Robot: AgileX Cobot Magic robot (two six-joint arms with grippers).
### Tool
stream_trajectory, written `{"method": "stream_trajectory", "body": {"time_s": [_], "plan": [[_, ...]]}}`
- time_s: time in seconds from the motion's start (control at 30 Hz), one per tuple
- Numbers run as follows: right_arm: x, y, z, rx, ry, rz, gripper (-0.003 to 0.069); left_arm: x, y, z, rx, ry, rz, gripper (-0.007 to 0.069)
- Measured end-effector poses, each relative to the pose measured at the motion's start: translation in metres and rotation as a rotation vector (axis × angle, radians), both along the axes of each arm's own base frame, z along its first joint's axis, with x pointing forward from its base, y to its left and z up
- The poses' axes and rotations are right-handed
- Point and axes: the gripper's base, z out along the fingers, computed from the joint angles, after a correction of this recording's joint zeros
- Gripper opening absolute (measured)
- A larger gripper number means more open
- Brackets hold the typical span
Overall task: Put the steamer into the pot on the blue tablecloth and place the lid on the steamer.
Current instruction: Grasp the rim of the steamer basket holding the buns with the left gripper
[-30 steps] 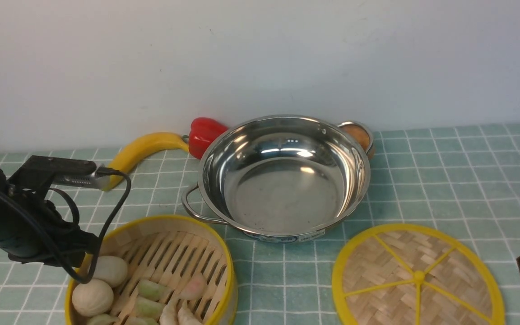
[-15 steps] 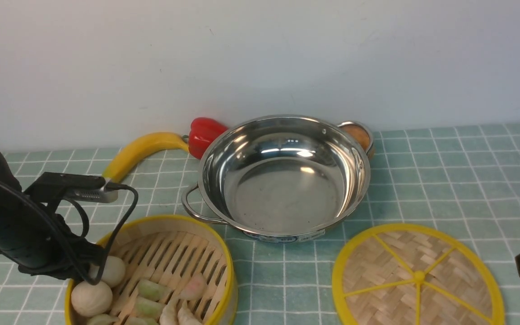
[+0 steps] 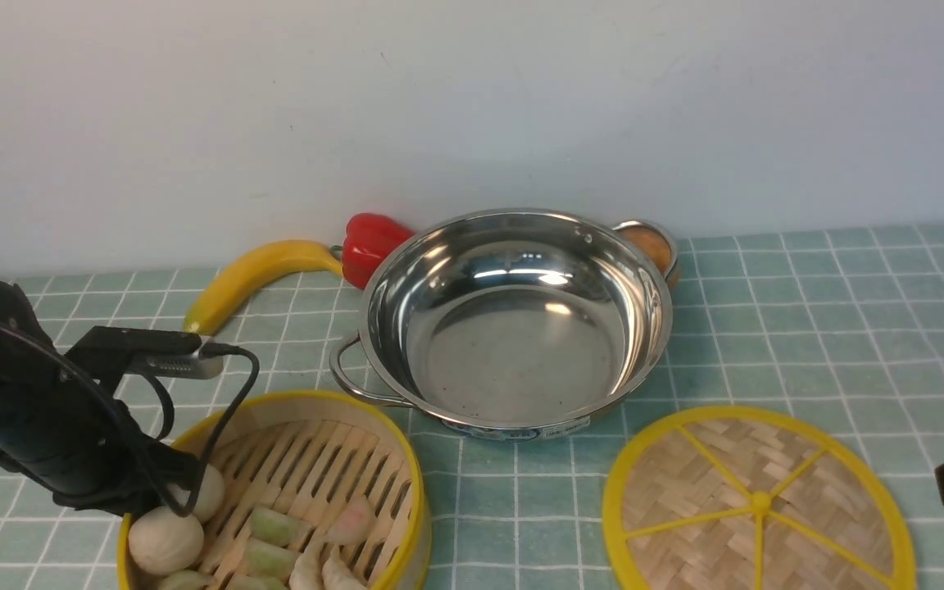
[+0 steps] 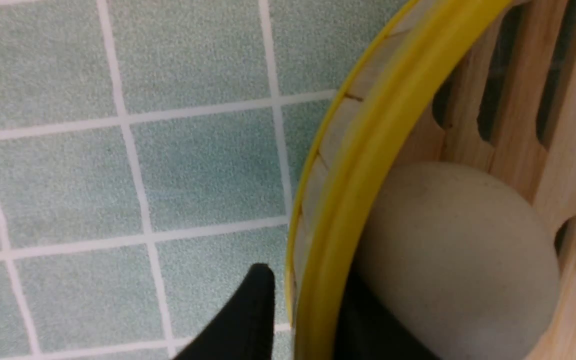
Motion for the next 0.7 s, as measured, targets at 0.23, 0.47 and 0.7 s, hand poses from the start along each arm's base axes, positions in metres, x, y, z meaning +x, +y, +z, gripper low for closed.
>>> {"method": "stream_trajectory", "body": {"time_s": [0.23, 0.47, 0.7], "plan": [[0.000, 0.000, 0.000, 0.000, 0.001, 0.000, 0.0242, 0.000, 0.000, -0.002, -0.003, 0.007, 0.003, 0.0108], [0.000, 0.000, 0.000, 0.001, 0.001, 0.001, 0.0242, 0.001, 0.007, 0.009, 0.021, 0.060, -0.014, 0.0039], [0.000, 0.000, 0.000, 0.001, 0.001, 0.002, 0.0242, 0.004, 0.034, 0.052, 0.058, 0.056, 0.026, 0.0039]]}}
